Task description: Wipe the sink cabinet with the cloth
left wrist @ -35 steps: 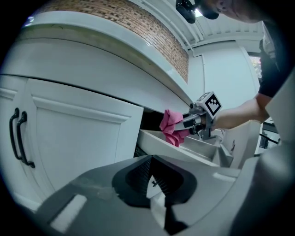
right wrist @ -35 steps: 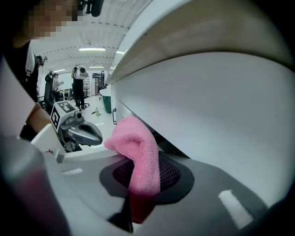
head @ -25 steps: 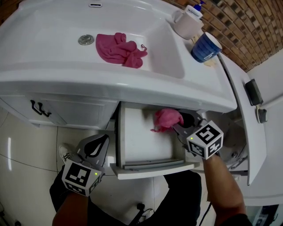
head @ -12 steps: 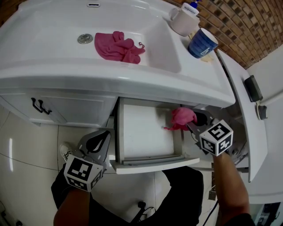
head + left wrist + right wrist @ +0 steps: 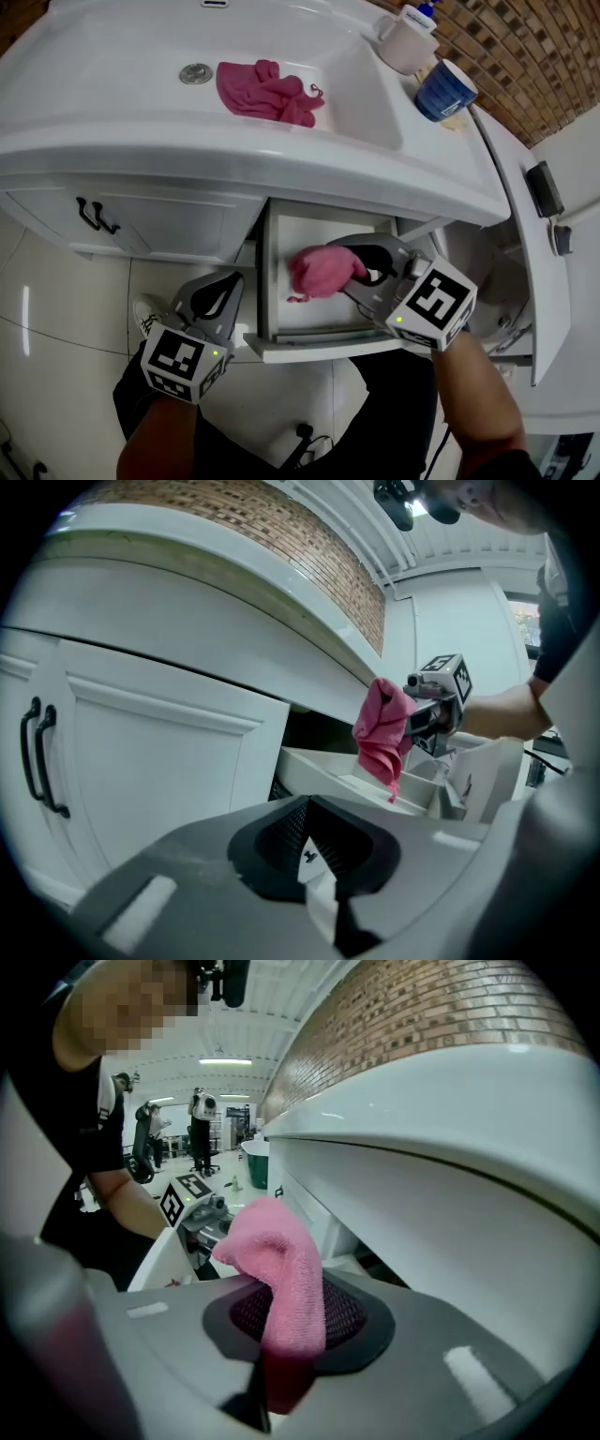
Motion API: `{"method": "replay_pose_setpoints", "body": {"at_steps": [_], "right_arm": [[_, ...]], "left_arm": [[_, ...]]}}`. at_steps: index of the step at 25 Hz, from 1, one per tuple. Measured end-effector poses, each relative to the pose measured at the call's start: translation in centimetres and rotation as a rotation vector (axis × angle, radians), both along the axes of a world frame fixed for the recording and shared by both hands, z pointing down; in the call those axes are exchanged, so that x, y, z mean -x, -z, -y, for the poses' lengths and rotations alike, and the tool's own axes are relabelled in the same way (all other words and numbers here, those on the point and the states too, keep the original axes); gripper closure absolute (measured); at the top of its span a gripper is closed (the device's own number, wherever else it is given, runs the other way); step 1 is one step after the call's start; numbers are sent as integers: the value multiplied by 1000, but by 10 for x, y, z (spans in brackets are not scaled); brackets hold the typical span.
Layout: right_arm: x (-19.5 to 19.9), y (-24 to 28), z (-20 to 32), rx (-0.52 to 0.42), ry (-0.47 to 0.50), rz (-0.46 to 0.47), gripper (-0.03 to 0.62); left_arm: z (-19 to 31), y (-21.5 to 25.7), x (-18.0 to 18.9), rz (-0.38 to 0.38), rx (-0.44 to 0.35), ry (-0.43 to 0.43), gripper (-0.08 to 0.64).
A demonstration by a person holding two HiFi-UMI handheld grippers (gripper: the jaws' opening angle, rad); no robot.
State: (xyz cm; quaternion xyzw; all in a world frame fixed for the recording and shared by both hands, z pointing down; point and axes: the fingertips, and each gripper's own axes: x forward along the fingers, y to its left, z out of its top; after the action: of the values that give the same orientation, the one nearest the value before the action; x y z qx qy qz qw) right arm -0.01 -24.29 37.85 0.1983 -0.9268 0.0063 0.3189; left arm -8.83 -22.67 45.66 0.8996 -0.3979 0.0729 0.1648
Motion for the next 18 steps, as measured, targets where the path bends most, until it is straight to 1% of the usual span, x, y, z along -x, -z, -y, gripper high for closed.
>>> {"method": "replay_pose_setpoints", "body": {"at_steps": [3,6,11,15,18], "right_arm": [[12,-14,-9,20,57,-49,512],[7,-23,-10,33,65,-77,512],[-21,-29,-7,31,31,-131,512],[-50,-29,0,16,-18,-132,512],[-76,-30,3,14,-58,-159,512]], "left_arm": [[0,1,2,-4,-3,-1,554],[-1,3,2,-10,-4,-2,554],[1,4,-1,-15,-8,-5,554],[3,2,-3,-9,-6,-4,554],[4,1,-6,-4,-5,-6,554]]}}
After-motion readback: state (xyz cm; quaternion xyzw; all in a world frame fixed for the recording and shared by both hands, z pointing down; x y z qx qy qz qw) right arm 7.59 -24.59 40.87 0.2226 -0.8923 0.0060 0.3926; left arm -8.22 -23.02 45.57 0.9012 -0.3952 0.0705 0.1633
